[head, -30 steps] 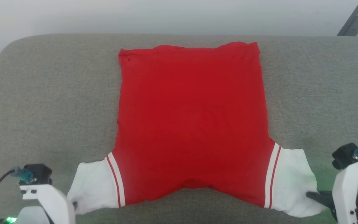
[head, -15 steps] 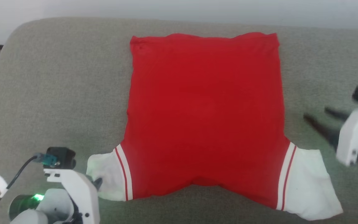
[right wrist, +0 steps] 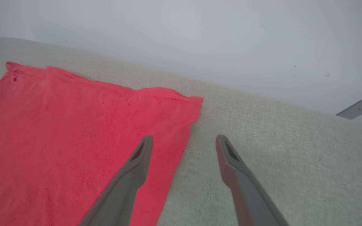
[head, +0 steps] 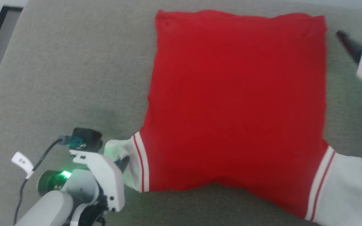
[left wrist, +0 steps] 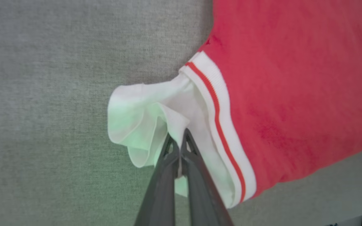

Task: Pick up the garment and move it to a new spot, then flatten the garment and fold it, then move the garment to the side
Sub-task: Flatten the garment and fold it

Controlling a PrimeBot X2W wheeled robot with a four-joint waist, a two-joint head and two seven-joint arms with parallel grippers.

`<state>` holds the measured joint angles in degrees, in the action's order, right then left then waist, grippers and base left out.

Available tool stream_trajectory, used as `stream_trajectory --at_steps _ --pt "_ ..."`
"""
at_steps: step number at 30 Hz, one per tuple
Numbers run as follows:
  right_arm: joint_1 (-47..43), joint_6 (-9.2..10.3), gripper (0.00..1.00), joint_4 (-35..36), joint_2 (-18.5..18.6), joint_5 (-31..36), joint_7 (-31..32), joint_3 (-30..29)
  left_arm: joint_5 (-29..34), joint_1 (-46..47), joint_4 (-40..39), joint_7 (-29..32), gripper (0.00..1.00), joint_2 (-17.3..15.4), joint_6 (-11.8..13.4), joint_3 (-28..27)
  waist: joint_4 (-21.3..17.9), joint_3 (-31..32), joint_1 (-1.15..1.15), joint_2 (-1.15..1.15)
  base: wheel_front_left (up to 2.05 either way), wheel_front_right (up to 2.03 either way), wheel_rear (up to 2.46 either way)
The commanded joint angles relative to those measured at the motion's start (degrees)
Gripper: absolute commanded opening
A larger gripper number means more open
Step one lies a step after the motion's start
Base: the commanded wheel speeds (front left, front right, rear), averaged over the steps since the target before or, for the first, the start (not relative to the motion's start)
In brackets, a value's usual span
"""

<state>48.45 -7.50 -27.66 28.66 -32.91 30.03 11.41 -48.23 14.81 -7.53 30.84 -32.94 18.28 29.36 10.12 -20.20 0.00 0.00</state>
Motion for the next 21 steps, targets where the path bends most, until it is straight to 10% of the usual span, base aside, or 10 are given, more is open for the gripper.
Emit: stream_trajectory --at_steps 1,17,19,21 --pt "2.0 0.02 1.0 -2.2 0.0 0.7 -0.2 0.1 1.1 1.2 0.3 -0.3 0.0 0.6 -0.6 0.4 1.9 -1.8 0.0 0.0 0.0 0.0 0.0" --pt "15.5 0.01 1.0 -34.6 -2.7 2.5 13.1 1.1 0.2 7.0 8.3 -2.9 0.0 7.3 -6.0 4.1 9.6 -6.6 0.0 0.0 0.0 0.0 0.0" --pt "14.8 0.01 0.02 -35.8 -3.3 2.6 13.9 2.3 0.0 7.1 9.1 -3.3 0.0 7.4 -6.0 4.0 9.7 -6.7 0.0 0.0 0.0 0.0 0.0" --pt "14.7 0.01 0.0 -35.9 -3.1 2.4 13.5 3.1 0.0 7.1 9.7 -3.7 0.0 7.4 -6.1 3.6 9.5 -6.7 0.0 0.0 0.0 0.0 0.0"
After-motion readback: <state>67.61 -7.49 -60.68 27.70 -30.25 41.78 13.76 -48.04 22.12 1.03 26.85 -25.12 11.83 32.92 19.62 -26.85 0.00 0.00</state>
